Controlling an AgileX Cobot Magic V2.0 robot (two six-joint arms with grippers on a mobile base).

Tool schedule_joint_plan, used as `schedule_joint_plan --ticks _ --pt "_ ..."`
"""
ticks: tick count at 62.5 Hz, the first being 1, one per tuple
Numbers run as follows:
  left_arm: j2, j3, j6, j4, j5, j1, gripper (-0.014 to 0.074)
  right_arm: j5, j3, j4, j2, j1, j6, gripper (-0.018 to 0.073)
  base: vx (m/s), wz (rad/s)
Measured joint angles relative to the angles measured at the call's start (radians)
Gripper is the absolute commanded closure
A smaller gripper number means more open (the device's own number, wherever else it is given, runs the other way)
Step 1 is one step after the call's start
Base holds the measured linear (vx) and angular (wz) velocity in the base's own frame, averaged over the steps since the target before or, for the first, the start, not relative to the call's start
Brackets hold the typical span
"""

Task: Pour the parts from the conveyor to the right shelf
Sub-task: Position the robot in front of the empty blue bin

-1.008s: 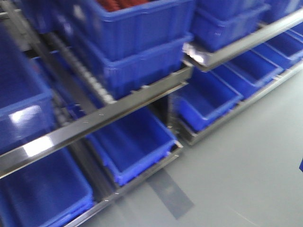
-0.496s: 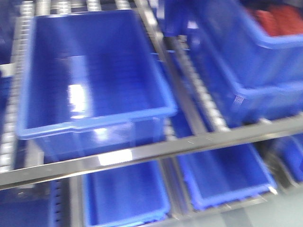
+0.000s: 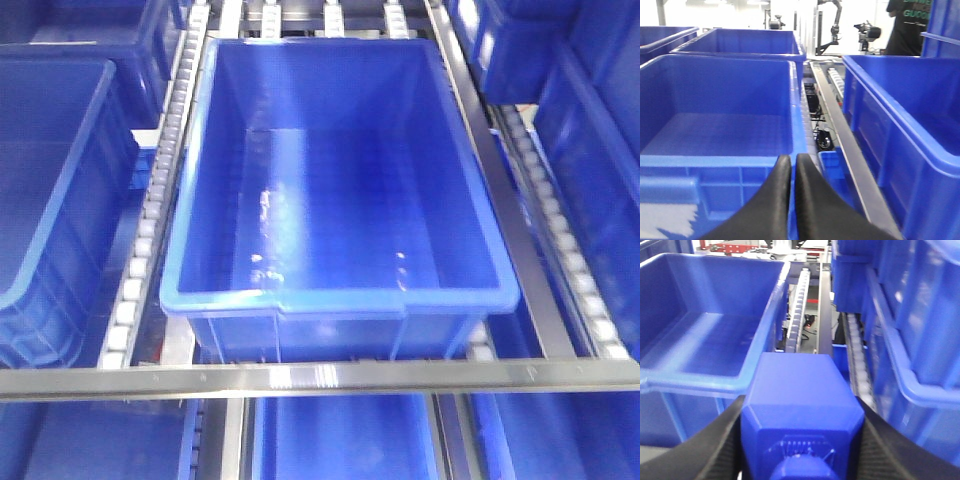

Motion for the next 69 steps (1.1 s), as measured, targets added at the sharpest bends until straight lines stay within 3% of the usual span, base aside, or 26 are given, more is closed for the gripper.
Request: schedule_joint_plan --ticks 69 --pt "0.0 0.0 0.0 0.0 0.0 0.0 0.0603 0.0 0.0 0.0 0.0 0.0 0.0 0.0568 0.17 0.0"
